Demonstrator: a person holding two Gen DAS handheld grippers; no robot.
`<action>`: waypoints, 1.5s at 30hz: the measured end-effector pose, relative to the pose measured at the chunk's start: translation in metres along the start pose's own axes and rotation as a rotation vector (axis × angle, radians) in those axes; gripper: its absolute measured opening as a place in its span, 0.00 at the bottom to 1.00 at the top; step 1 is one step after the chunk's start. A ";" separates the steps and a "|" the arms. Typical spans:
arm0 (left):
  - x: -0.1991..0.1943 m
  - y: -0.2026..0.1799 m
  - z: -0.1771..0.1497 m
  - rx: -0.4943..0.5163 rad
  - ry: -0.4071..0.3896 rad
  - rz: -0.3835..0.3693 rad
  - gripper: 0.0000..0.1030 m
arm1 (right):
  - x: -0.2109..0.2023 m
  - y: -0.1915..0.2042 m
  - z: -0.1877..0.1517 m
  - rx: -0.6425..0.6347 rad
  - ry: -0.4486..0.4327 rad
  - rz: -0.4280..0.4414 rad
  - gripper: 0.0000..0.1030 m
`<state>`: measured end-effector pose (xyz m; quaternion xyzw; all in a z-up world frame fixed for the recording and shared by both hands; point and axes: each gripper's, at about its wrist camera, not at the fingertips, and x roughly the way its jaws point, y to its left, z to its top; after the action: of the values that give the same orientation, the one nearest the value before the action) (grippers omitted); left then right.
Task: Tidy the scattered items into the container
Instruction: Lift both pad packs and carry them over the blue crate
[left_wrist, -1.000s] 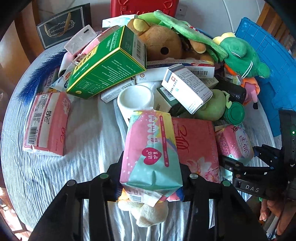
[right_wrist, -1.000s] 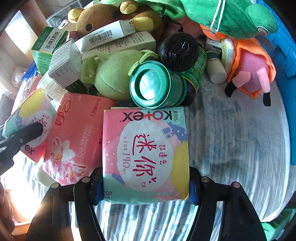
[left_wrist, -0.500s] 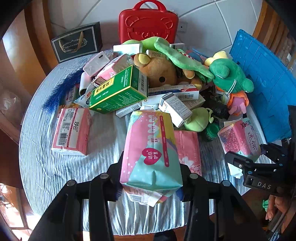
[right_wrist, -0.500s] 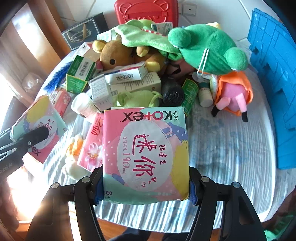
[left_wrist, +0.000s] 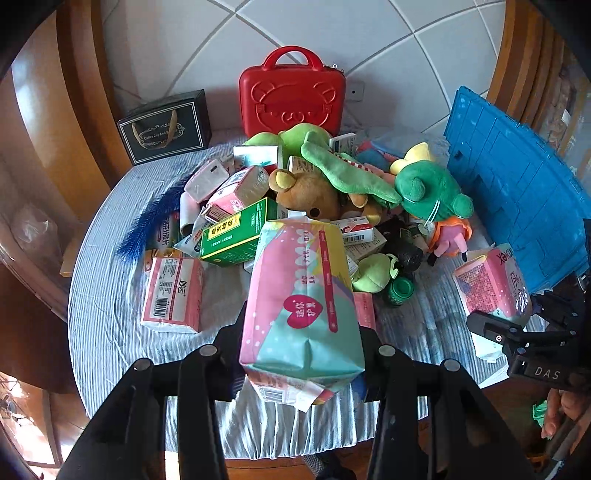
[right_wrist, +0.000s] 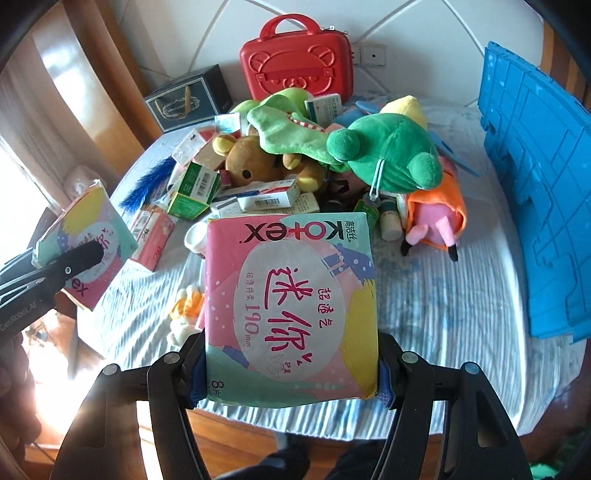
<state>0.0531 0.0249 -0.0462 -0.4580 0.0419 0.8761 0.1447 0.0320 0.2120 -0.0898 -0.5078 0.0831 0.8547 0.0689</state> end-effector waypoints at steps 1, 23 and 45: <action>-0.005 0.000 0.002 -0.001 -0.007 -0.001 0.42 | -0.004 0.000 0.001 -0.003 -0.006 0.004 0.65; -0.096 -0.034 0.049 0.028 -0.141 -0.003 0.42 | -0.129 -0.015 0.033 -0.019 -0.203 0.046 0.65; -0.162 -0.136 0.097 0.086 -0.277 -0.042 0.42 | -0.222 -0.078 0.045 -0.028 -0.327 0.066 0.65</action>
<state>0.1033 0.1399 0.1494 -0.3269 0.0493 0.9251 0.1870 0.1144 0.2906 0.1215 -0.3598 0.0752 0.9288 0.0463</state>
